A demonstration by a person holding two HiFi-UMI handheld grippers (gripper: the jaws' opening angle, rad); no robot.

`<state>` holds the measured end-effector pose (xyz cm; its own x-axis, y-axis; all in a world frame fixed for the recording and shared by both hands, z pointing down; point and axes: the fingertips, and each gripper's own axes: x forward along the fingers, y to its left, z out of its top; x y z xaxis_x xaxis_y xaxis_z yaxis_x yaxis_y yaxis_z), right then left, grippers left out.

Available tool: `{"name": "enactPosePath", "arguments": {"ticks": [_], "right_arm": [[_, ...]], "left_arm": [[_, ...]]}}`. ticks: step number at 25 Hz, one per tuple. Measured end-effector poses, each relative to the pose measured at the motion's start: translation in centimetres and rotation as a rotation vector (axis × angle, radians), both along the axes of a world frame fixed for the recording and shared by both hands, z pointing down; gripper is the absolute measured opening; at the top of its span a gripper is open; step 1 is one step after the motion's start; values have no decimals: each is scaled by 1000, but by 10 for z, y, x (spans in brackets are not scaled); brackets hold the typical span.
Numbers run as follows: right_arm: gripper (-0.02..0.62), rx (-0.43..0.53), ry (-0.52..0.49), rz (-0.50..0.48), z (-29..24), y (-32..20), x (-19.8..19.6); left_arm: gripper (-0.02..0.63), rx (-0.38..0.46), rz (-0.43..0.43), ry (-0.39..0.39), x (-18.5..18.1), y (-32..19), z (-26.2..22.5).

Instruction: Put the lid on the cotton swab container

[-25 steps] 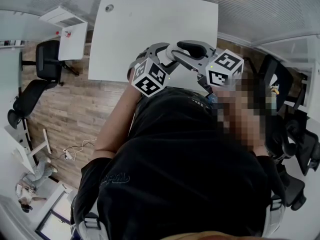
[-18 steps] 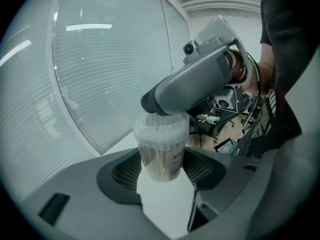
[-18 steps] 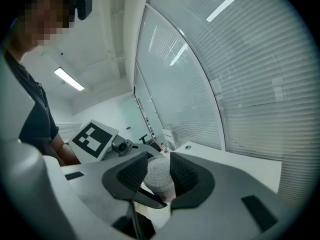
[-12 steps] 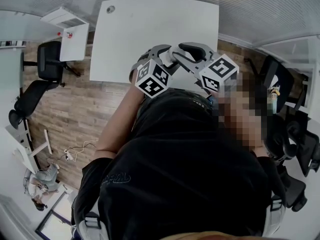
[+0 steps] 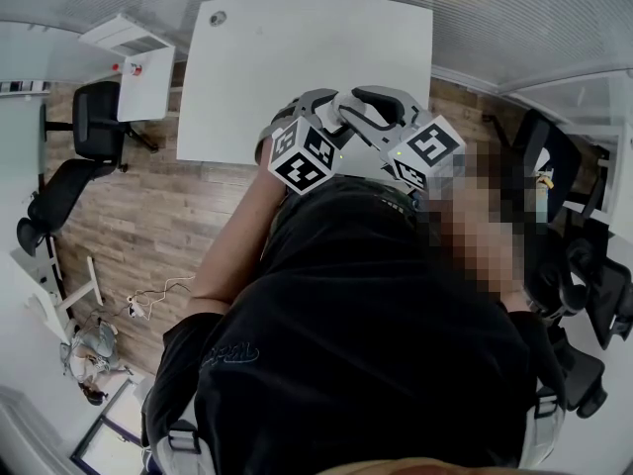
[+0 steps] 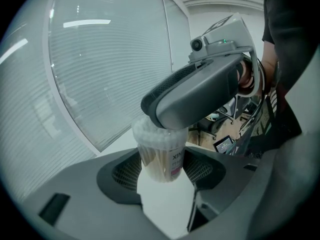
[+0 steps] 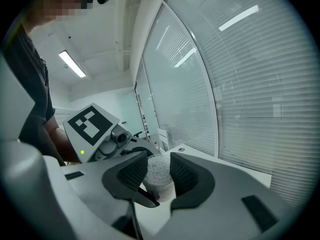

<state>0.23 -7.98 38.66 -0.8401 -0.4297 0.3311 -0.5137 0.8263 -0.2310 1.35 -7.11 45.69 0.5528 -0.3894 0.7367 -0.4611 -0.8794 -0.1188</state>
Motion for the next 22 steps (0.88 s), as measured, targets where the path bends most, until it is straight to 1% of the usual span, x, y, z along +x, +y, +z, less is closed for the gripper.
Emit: {"name": "enactPosePath", "arguments": {"ticks": [5,8,13,18,22], "right_arm": [[150,69,12,5,-3,2,-2],[150,61,8,7,-1,1,-1],[150,43,-20,20,-1,0,-2],[150,18,-47,-5,0,1,-3],[150,14,-59,-6,-1,-1,-4]], "left_arm": [[267,-5,-5,8,2,0,-1],[267,-14,-10,23,2,-1,0],[268,-28,-21,82,2,0,0],[268,-33,-28,104,0,1,2],[268,-33,-40,118,-4,-3,1]]}}
